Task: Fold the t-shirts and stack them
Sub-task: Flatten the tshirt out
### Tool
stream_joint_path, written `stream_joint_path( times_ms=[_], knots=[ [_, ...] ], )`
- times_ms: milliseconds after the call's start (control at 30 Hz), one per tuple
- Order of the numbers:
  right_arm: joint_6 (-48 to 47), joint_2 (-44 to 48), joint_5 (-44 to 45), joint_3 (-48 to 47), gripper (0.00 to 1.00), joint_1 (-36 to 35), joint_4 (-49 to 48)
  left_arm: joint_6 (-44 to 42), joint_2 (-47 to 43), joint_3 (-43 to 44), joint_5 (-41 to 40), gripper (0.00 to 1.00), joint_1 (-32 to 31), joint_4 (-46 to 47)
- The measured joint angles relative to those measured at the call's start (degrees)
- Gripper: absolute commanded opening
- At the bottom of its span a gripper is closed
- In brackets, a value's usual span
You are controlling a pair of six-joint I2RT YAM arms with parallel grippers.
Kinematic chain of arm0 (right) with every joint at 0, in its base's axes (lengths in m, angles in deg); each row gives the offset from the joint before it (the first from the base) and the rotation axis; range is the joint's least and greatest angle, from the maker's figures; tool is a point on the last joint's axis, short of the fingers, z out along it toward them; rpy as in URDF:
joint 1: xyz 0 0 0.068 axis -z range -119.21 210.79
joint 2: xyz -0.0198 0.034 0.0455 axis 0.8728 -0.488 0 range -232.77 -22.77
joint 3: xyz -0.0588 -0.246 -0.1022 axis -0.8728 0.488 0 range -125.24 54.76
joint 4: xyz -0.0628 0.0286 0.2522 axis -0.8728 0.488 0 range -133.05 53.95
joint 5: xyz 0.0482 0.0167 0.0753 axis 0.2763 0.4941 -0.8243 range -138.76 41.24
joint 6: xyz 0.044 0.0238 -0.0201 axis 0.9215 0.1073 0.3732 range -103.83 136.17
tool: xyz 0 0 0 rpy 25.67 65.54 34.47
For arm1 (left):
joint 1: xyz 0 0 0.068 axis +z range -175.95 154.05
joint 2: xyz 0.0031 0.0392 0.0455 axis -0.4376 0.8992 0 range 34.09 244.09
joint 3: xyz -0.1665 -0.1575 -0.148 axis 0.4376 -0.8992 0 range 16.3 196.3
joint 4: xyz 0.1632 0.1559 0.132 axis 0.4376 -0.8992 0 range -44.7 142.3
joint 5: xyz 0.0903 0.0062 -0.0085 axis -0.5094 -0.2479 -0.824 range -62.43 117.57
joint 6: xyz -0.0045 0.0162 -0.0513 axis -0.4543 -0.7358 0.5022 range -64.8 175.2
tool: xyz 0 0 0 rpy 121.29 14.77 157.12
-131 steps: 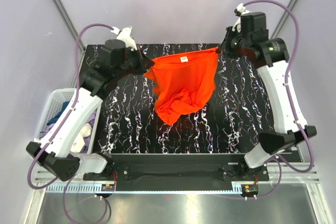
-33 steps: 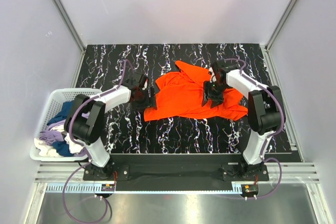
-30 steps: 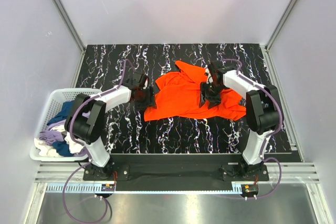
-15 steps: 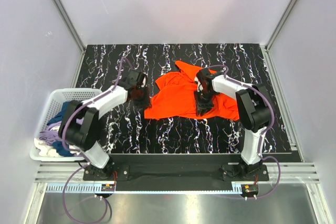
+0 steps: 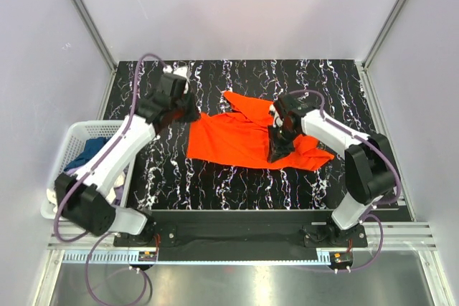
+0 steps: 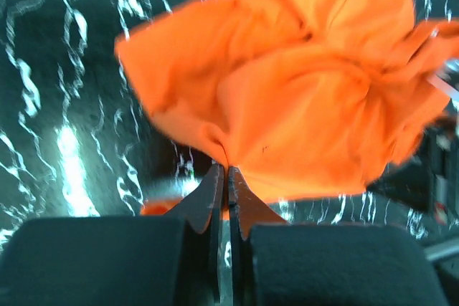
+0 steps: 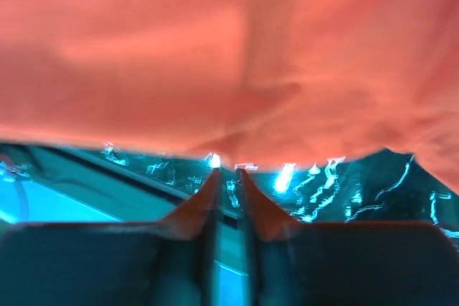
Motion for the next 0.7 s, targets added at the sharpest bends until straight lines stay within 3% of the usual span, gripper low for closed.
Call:
stream_joint_path(
  times_ms=[100,133,200,233,267,333,367,500,667,700],
  knots=[
    [0.22,-1.57,-0.52,-7.21,0.52,0.04,2.64,-0.5,7.13,7.23,-0.48,0.09,2.12,0.17],
    [0.13,-3.69,-0.55,-11.1,0.6,0.09,3.48,-0.66,10.78,10.03,-0.63,0.25,3.3,-0.02],
    [-0.24,-8.74,-0.07,-19.85,0.64,0.33,5.7,-1.14,19.02,16.83,-0.94,0.33,5.68,-0.98],
    [-0.37,-11.32,0.44,-24.15,0.67,0.48,6.27,-1.29,23.71,20.5,-1.27,0.44,7.06,-1.4],
    [-0.44,-14.05,0.96,-29.22,0.68,0.81,8.02,-1.73,28.57,24.55,-1.53,0.62,8.35,-2.01],
    [-0.68,-16.68,2.16,-34.75,0.73,1.55,9.73,-2.25,36.0,29.77,-2.01,0.77,10.45,-2.49],
    [-0.63,-16.94,2.58,-36.24,0.98,2.29,10.43,-2.36,38.8,31.39,-2.51,0.84,11.37,-3.52],
    [0.68,-12.28,2.49,-31.32,1.0,7.3,10.19,-2.73,38.82,26.86,-4.28,0.79,13.51,-4.83],
    [6.19,1.64,-6.99,-9.6,0.99,21.46,3.54,-2.29,22.75,6.62,-1.55,0.68,13.05,-2.84],
    [7.1,3.58,-7.19,-6.78,0.94,23.71,3.34,-2.05,19.1,2.21,-0.76,0.68,12.92,-1.42]
  ],
)
